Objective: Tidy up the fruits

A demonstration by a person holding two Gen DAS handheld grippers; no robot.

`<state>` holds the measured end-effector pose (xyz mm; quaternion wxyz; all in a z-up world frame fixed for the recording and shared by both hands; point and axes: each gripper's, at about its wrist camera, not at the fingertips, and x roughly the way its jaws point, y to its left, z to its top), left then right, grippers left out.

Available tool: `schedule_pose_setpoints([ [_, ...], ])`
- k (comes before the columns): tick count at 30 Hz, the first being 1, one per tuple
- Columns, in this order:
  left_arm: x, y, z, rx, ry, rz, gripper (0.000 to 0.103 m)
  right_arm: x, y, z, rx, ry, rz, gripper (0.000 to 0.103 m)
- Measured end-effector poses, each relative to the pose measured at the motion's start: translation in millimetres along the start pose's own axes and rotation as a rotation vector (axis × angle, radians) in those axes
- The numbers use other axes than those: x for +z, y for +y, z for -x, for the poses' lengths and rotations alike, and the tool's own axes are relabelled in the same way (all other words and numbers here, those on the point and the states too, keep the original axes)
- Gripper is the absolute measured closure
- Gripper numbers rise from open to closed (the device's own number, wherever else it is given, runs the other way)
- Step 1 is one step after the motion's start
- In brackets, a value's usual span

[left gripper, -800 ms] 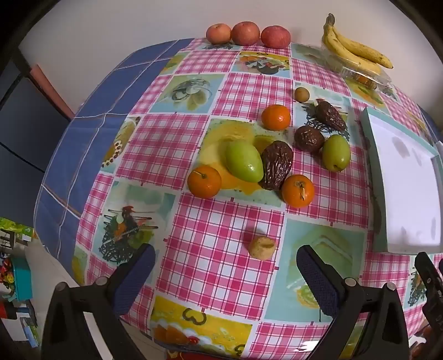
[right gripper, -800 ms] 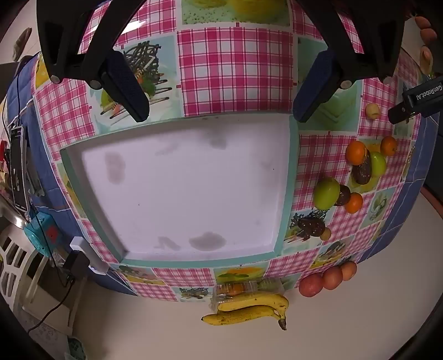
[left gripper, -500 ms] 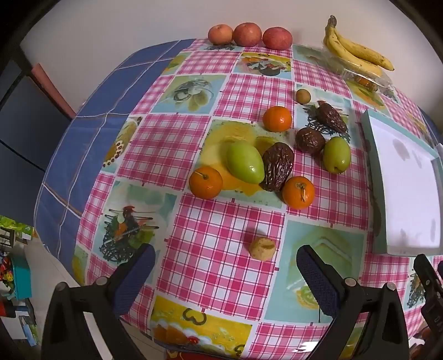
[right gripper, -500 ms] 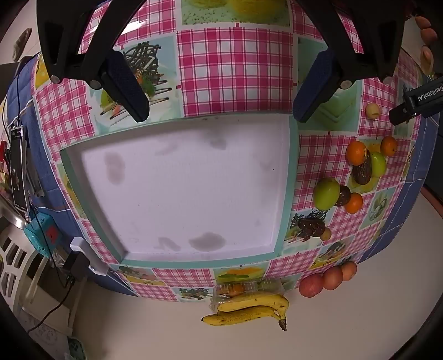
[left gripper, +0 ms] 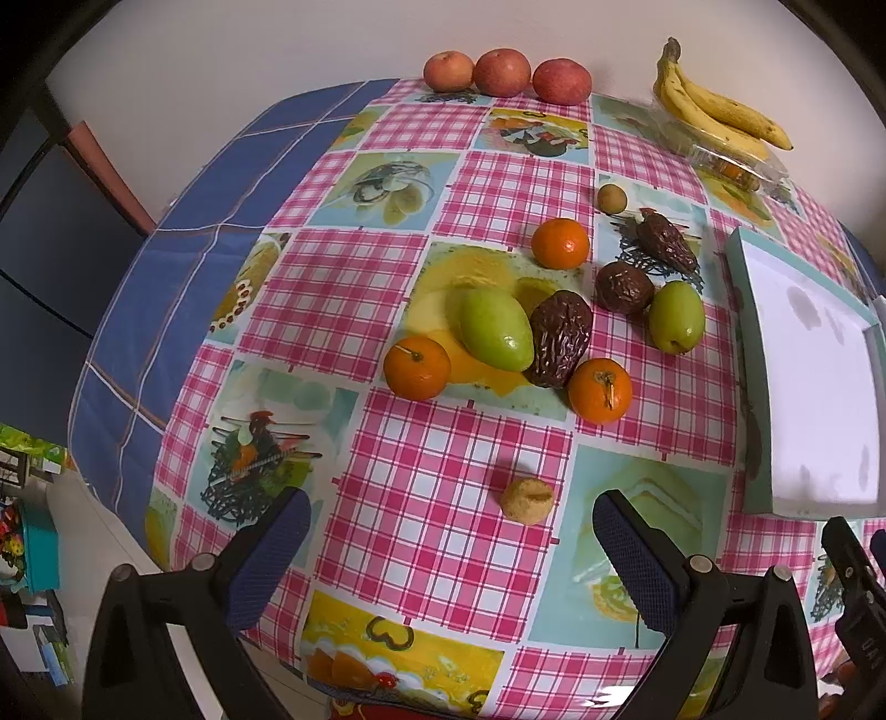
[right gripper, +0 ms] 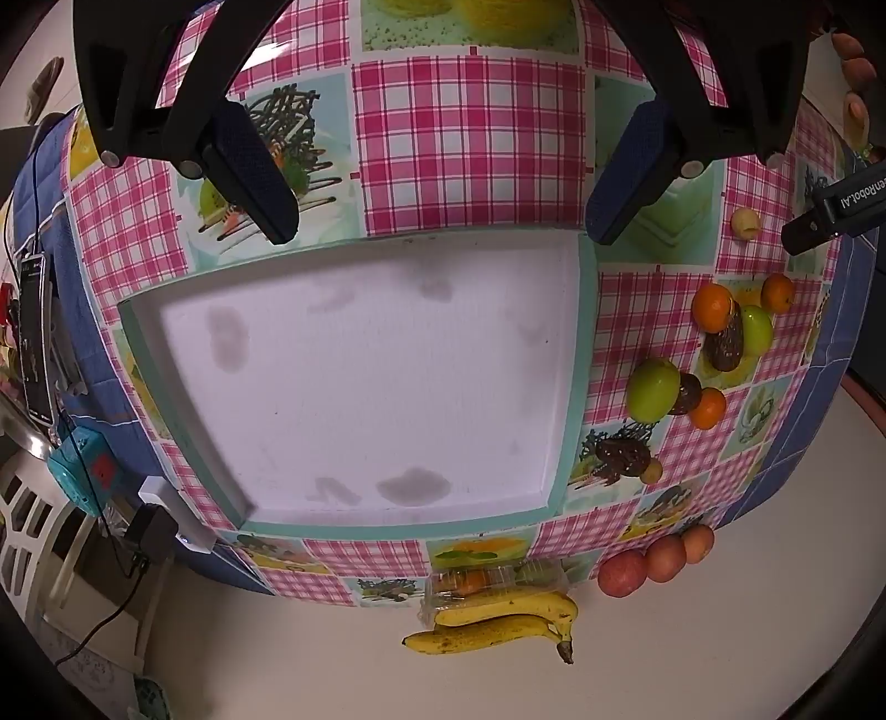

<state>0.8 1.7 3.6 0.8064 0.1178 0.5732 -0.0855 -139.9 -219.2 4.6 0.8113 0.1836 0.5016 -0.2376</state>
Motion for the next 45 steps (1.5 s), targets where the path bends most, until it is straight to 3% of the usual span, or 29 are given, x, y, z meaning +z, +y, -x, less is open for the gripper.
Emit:
schedule_pose_setpoints([
  [45,1.7,3.0,1.6,0.016,-0.010,0.016,0.000,-2.1,-0.2,-1.7,0.009,0.006,-0.011,0.000],
])
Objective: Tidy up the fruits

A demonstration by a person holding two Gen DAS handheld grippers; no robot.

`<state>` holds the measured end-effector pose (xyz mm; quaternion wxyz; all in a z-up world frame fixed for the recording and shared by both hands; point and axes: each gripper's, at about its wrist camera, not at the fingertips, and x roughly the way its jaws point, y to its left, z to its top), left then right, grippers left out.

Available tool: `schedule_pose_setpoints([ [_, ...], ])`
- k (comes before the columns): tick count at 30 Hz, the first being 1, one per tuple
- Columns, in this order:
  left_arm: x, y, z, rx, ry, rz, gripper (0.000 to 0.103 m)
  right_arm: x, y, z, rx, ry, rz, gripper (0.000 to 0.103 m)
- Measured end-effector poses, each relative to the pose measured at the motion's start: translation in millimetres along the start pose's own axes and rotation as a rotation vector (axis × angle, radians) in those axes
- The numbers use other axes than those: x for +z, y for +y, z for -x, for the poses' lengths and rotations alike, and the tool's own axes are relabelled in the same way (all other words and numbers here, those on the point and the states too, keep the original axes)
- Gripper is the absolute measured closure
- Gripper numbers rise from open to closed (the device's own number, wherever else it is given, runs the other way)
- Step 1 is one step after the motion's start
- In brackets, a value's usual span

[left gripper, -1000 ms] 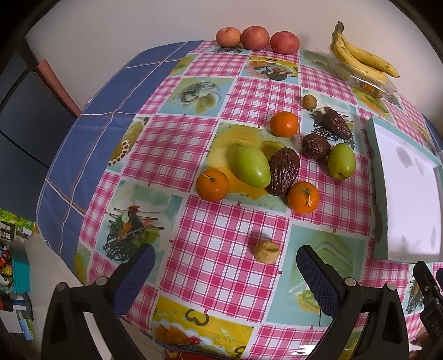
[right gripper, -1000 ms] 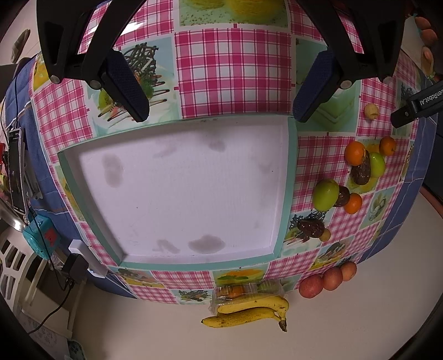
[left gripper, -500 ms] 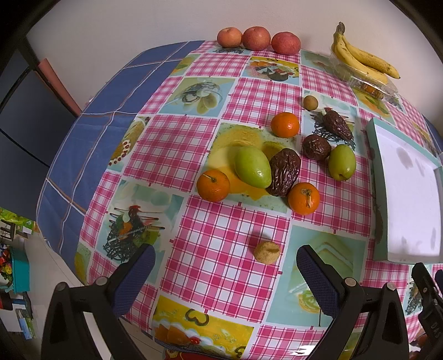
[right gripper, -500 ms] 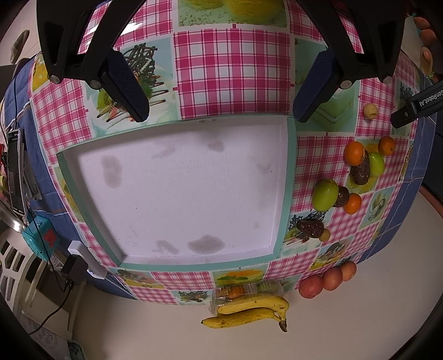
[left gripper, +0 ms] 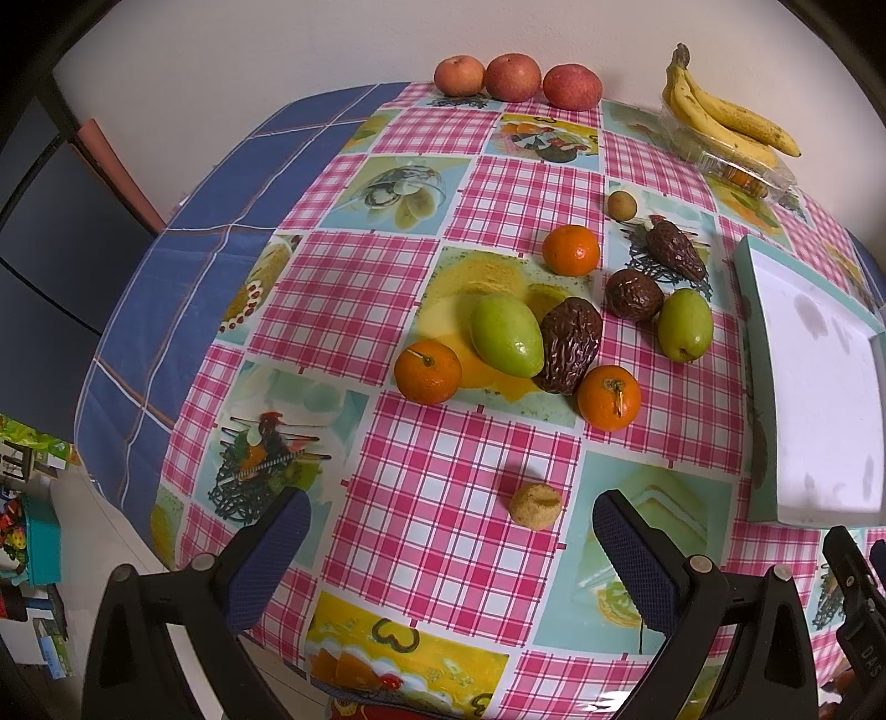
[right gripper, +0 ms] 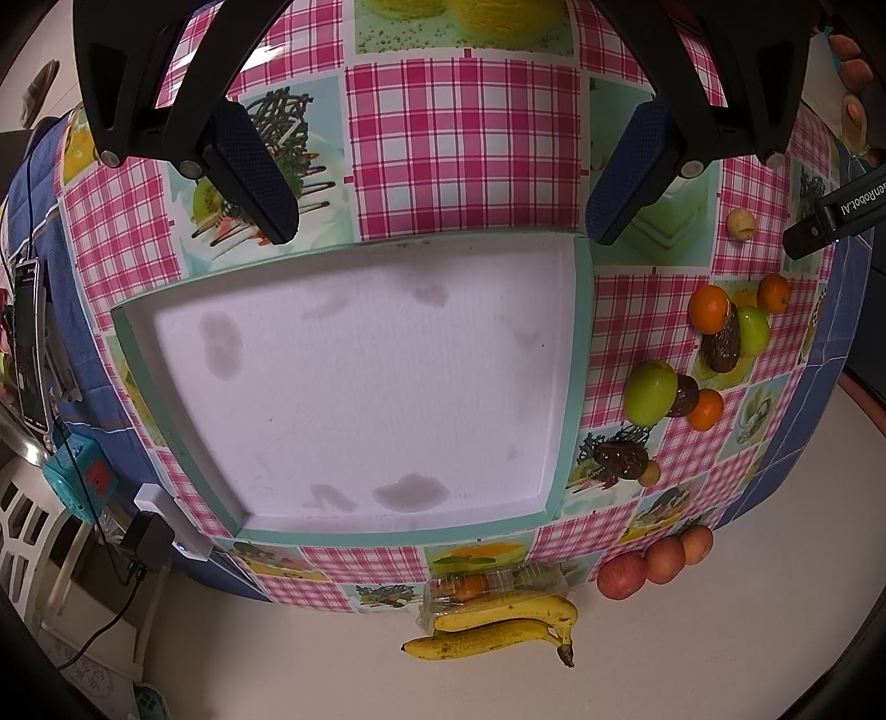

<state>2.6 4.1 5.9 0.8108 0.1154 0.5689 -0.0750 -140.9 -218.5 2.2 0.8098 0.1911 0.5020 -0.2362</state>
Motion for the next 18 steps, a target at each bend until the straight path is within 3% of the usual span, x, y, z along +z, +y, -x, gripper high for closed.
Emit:
schedule_pose_setpoints([
  [18,-0.2,-0.6,1.0,-0.012,-0.005,-0.004,0.000,0.1,0.9,-1.7,0.004,0.017,-0.002,0.000],
])
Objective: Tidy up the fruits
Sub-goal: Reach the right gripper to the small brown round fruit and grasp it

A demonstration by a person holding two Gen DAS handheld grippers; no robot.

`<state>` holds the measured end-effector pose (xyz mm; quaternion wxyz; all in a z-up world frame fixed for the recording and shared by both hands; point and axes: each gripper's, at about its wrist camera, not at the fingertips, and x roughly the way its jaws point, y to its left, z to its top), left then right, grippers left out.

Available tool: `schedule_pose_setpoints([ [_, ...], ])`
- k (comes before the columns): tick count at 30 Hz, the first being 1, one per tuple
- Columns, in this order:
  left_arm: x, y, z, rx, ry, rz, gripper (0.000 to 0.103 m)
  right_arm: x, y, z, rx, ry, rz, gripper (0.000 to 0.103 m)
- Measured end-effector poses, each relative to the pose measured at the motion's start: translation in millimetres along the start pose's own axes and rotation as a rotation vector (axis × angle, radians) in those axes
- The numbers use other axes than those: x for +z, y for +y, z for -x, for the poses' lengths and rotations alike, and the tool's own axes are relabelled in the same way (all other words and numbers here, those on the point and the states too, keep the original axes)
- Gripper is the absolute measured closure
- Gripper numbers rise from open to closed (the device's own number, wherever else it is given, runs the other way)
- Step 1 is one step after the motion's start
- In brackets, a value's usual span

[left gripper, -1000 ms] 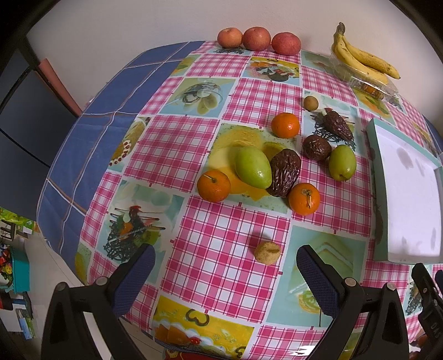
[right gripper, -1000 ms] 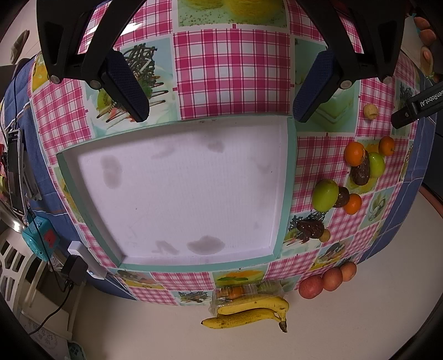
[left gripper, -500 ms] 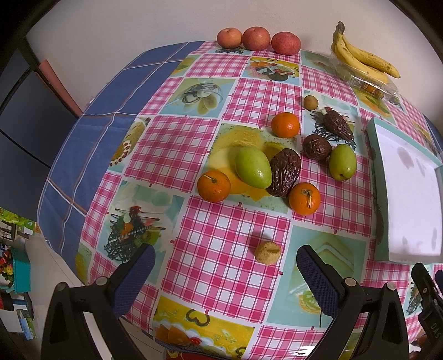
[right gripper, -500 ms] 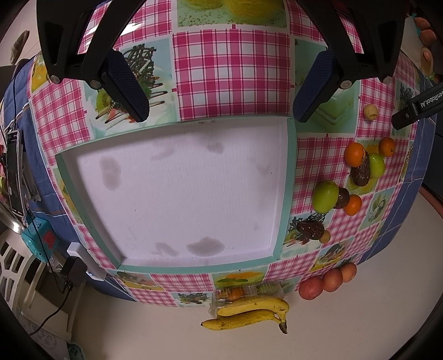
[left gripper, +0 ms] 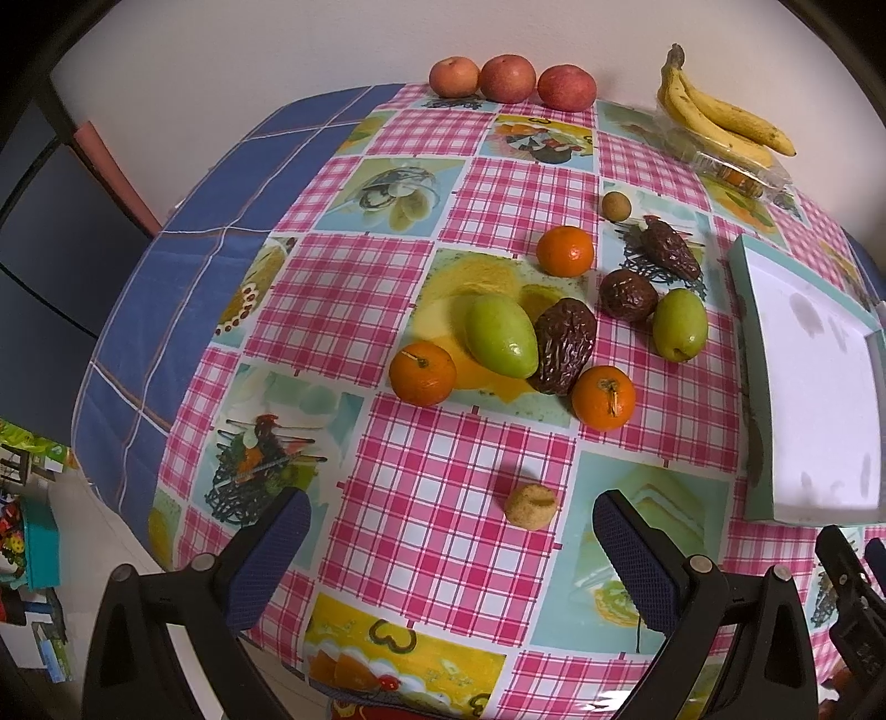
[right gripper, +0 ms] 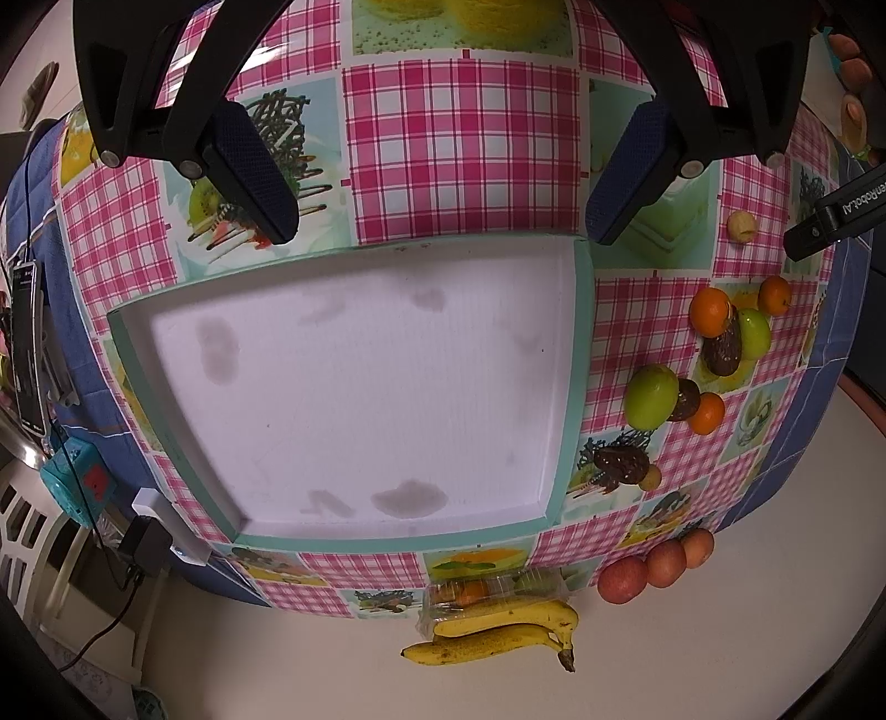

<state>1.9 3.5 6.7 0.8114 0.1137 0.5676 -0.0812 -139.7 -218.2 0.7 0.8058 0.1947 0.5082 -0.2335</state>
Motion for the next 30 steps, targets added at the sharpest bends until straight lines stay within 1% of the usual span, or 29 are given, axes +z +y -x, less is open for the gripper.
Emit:
schedule_pose_setpoints([
  [8,0.7,0.6,1.4,-0.002,-0.008,-0.004,0.000,0.0,0.3,0.0,0.000,-0.001,0.000,0.000],
  [11,2.2,4.9,3.5,-0.021,-0.024,0.003,0.000,0.2,0.5,0.0,-0.001,0.000,0.000,0.000],
  [14,6.8,18.0,9.0,-0.061,-0.072,0.054,0.000,0.4,0.6,-0.1,0.000,0.000,0.000,0.000],
  [16,10.4,32.5,14.4,-0.069,-0.121,0.109,0.000,-0.1,2.4,-1.0,0.002,0.000,0.000,0.000],
  [18,12.5,43.0,16.8,-0.074,-0.162,0.139,0.000,-0.2,6.3,-1.0,0.006,-0.004,0.007,0.000],
  [21,16.4,59.8,15.0,-0.064,-0.177,0.176,0.000,1.6,16.6,-0.4,0.038,-0.008,0.020,0.000],
  [23,17.7,69.6,13.0,-0.078,-0.180,0.202,0.000,3.4,26.5,-0.1,0.071,-0.009,0.031,0.000],
  [26,19.8,83.5,11.2,-0.070,-0.191,0.244,0.000,4.1,46.9,-1.1,0.113,-0.009,0.059,0.000],
  [30,19.6,96.7,8.0,-0.065,-0.194,0.273,0.000,1.7,78.2,-5.4,0.155,-0.004,0.112,0.000],
])
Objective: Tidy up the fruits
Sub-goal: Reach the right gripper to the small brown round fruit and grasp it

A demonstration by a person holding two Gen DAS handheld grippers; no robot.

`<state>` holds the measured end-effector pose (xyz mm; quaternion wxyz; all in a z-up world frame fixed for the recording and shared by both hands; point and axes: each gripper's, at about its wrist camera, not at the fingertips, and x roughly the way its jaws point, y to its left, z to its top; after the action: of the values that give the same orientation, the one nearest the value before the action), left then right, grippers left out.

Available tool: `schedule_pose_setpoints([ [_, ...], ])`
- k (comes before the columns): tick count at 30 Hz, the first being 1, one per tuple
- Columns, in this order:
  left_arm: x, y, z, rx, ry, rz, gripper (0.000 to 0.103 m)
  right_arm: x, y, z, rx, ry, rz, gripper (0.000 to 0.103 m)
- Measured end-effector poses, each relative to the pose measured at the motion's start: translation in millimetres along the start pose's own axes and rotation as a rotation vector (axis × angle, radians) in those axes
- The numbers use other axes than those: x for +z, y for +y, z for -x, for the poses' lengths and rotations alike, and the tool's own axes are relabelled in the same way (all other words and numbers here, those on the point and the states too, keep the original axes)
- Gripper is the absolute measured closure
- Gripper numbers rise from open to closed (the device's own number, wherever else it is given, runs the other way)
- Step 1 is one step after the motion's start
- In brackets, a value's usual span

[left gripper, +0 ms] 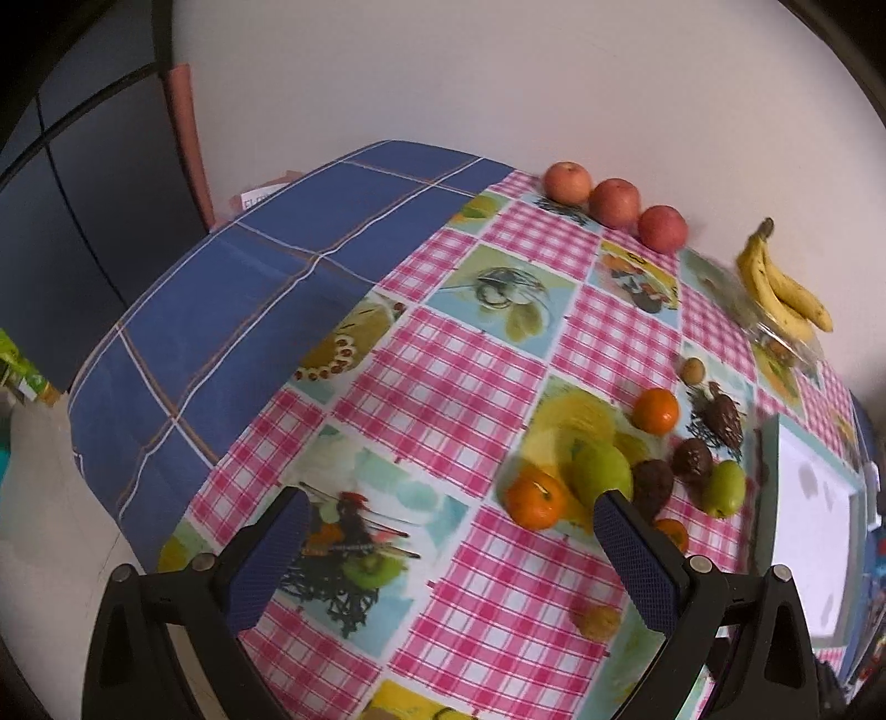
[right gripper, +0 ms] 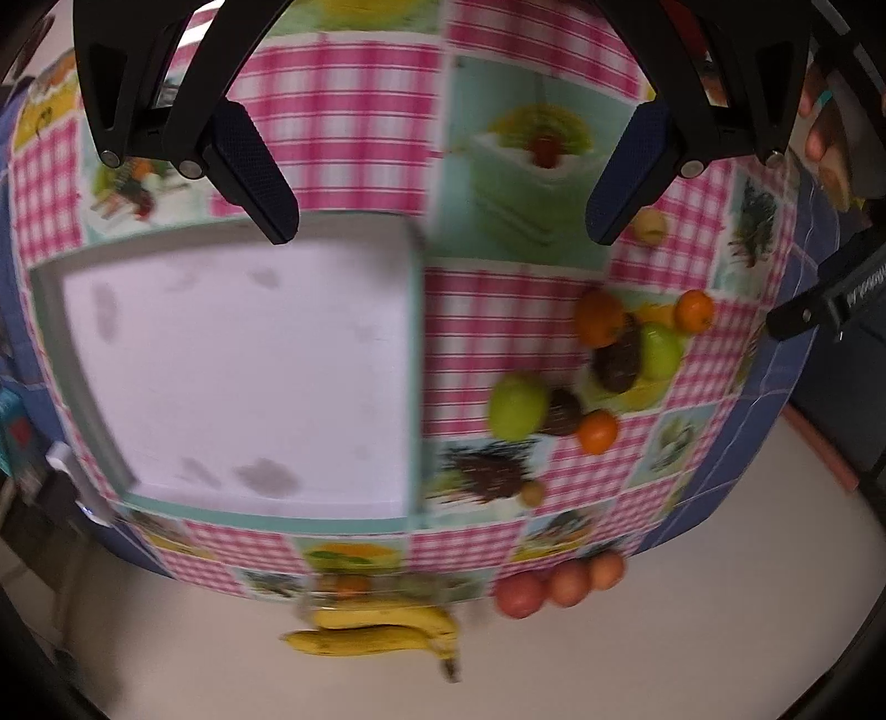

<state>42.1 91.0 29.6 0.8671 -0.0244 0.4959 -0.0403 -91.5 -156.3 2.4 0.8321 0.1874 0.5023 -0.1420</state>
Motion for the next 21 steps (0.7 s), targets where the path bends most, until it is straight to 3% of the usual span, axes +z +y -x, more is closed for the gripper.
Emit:
schedule_pose_setpoints([
  [12,1.8,10.3,-23.1,0.024,0.044,-0.026,0.000,-3.2,62.7,-25.0,0.130,0.024,0.099,0.001],
  [15,1.4,5.8,-29.7,0.013,0.061,-0.047,0.000,-3.2,70.8,-31.1,0.149,0.035,0.122,0.015],
  [18,-0.4,0.7,-36.8,0.027,0.080,-0.084,0.000,-5.8,78.8,-39.1,0.170,0.058,0.140,0.018],
  [21,-0.5,-1.0,-42.6,0.016,0.093,-0.098,0.000,-8.7,87.1,-46.4,0.178,0.077,0.168,0.029],
])
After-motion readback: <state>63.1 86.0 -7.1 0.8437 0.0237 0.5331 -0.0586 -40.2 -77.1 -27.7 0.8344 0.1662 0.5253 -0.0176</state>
